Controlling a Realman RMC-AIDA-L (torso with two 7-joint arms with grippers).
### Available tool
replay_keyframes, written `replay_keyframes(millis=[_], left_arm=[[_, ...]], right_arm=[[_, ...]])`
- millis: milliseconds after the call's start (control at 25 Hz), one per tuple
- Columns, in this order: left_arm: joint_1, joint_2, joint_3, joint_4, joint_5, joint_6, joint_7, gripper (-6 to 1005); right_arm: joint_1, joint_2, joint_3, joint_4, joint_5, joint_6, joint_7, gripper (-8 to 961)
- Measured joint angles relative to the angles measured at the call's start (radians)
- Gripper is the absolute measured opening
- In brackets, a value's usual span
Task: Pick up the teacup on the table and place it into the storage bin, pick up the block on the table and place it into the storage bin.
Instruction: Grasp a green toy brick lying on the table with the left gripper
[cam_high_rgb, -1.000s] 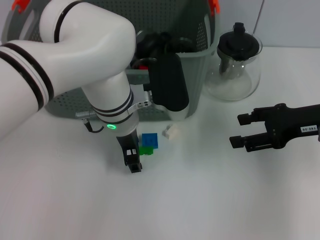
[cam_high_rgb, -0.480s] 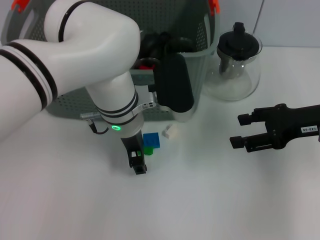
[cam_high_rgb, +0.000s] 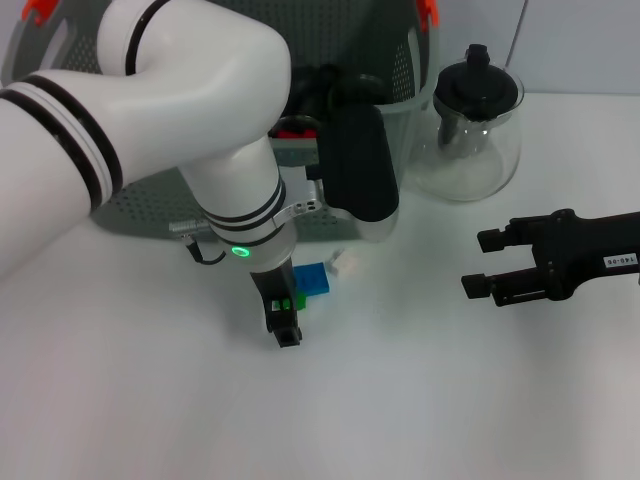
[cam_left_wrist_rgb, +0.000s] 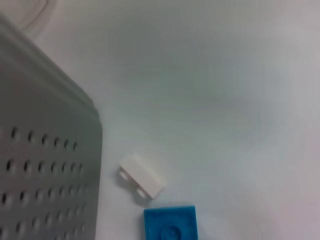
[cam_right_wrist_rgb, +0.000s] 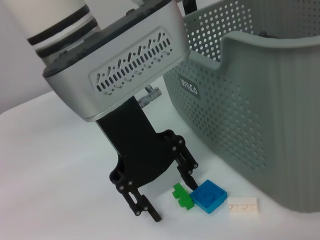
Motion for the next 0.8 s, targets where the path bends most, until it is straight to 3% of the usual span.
replay_keyframes(millis=[720, 800], left_arm=[[0.0, 0.002, -0.001, -0.014, 0.013, -0.023, 0.0, 605], [-0.003, 0.002, -0.001, -0.022, 0.013, -0.03, -0.001, 514]], right_arm=[[-0.001, 0.0, 0.002, 0.0, 0.0, 0.0, -0.003, 837], [-0.001, 0.0, 0.002, 0.0, 0.0, 0.0, -0.003, 838]])
